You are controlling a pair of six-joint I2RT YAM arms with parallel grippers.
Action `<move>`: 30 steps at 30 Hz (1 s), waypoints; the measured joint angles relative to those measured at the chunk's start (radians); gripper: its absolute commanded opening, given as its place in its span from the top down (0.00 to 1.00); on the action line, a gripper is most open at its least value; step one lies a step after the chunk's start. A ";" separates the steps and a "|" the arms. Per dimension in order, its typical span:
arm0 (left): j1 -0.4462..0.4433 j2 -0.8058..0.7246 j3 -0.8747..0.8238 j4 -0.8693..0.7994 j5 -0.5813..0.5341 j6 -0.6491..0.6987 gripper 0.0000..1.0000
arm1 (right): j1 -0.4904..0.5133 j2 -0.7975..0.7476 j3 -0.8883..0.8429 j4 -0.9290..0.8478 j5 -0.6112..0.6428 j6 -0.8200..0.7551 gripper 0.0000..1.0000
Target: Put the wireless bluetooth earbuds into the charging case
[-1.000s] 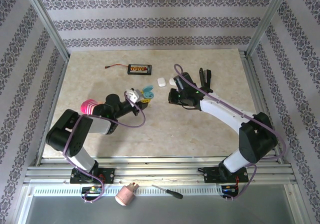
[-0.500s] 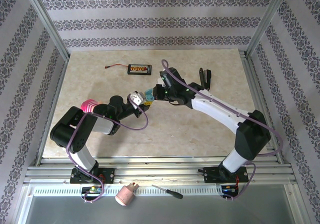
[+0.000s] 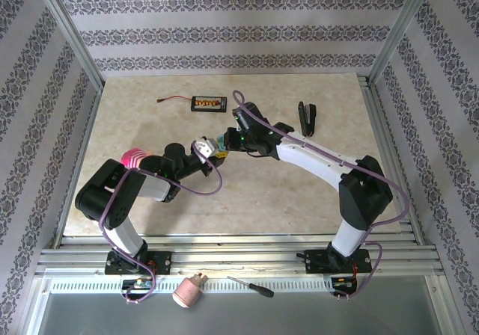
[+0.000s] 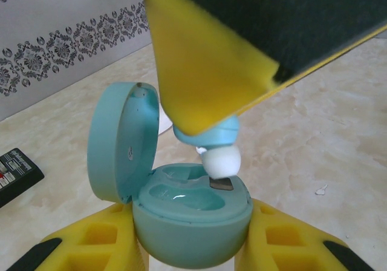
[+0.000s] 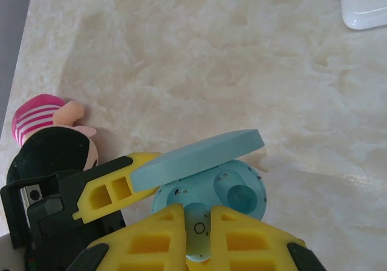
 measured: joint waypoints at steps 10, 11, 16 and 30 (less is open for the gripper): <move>0.000 -0.002 0.011 -0.001 0.000 0.000 0.72 | 0.000 0.009 0.000 0.031 -0.030 0.000 0.89; 0.000 -0.002 0.011 -0.001 0.000 0.000 0.72 | 0.000 0.009 0.000 0.035 -0.031 0.000 0.89; 0.000 -0.002 0.011 -0.001 0.000 -0.004 0.72 | 0.000 0.016 0.000 0.049 -0.039 0.001 0.88; 0.000 -0.002 0.011 -0.002 -0.008 -0.019 0.72 | 0.000 0.023 -0.001 0.059 -0.035 0.000 0.87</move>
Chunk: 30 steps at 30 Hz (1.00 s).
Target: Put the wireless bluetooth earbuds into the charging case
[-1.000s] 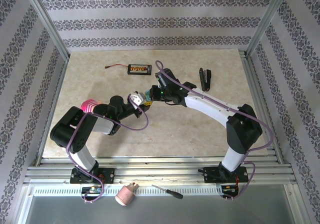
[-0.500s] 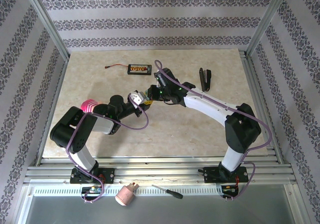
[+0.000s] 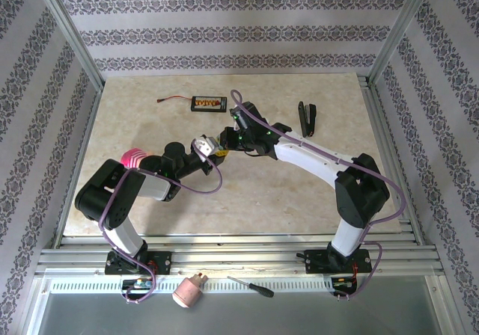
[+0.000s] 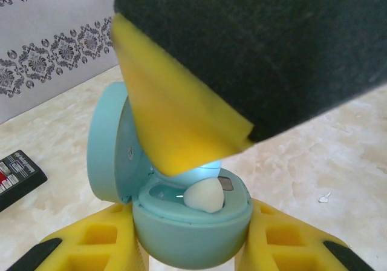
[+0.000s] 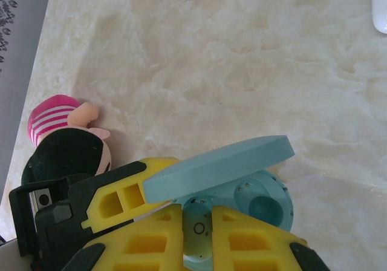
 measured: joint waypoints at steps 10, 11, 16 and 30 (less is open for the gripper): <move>-0.001 0.000 0.004 -0.005 0.000 -0.008 0.72 | 0.000 0.000 -0.028 0.031 0.032 0.000 0.88; -0.001 0.000 0.004 -0.005 0.000 -0.008 0.72 | 0.000 0.000 -0.029 0.035 0.031 0.000 0.88; -0.001 0.000 0.011 -0.005 0.000 -0.015 0.72 | 0.001 0.000 -0.040 0.064 0.000 0.000 0.86; 0.002 0.000 0.011 0.017 -0.003 -0.045 0.72 | -0.001 -0.084 -0.117 0.090 -0.006 -0.025 0.50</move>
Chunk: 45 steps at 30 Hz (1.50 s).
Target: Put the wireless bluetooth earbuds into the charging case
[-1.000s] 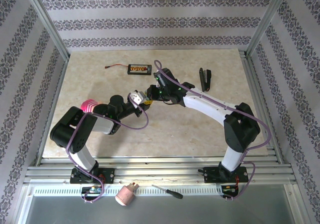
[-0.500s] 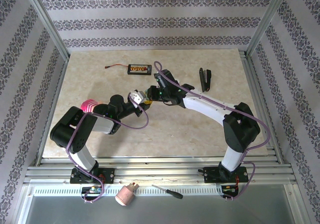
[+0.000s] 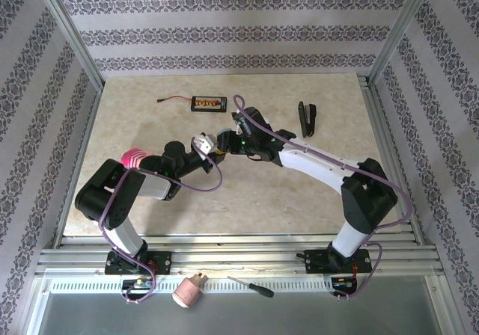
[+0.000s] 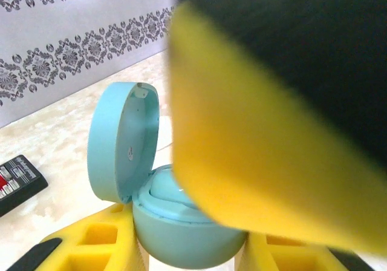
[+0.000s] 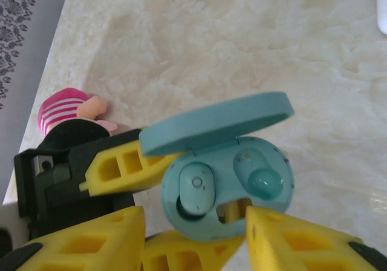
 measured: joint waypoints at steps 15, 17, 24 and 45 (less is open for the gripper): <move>0.039 -0.013 -0.093 0.107 0.047 -0.075 0.72 | -0.265 -0.028 -0.134 0.080 -0.004 -0.046 0.53; 0.039 -0.028 -0.105 0.107 0.051 -0.076 0.72 | -0.294 0.045 -0.108 0.079 -0.014 -0.057 0.54; 0.039 -0.103 -0.115 0.103 0.053 -0.075 0.72 | -0.335 0.263 0.023 0.061 -0.076 -0.106 0.56; 0.039 -0.113 -0.110 0.056 0.053 -0.075 0.72 | -0.348 0.368 0.087 0.015 -0.229 -0.161 0.59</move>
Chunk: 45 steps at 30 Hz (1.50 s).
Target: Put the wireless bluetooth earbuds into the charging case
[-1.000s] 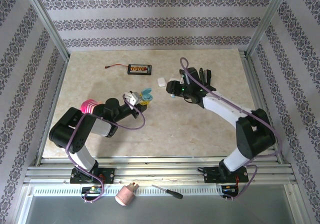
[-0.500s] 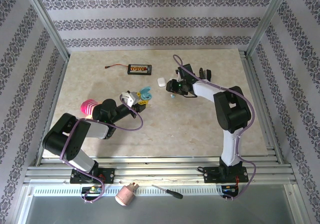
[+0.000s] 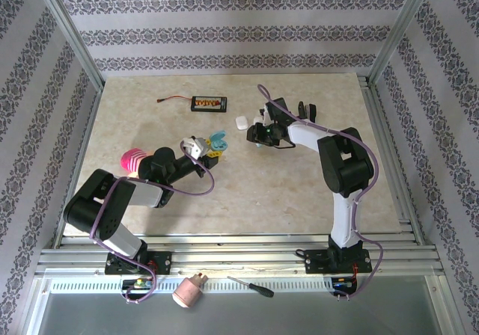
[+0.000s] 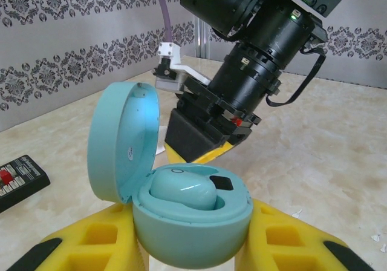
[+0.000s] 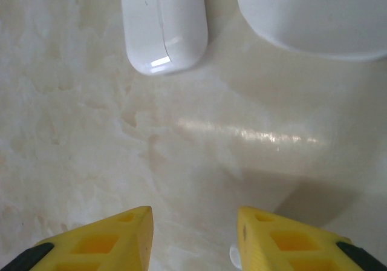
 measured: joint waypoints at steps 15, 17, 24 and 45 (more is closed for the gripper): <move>0.000 0.000 0.000 -0.010 0.000 0.000 0.72 | 0.005 -0.126 -0.148 -0.010 -0.038 -0.032 0.59; 0.000 0.000 0.000 -0.010 0.000 0.000 0.72 | 0.009 -0.149 -0.169 -0.012 -0.037 -0.041 0.58; 0.000 0.000 0.000 -0.010 0.000 0.000 0.72 | 0.001 -0.228 -0.233 0.000 -0.003 -0.040 0.57; 0.000 -0.013 0.000 -0.014 0.000 0.000 0.71 | -0.020 -0.110 -0.119 -0.001 -0.031 -0.078 0.66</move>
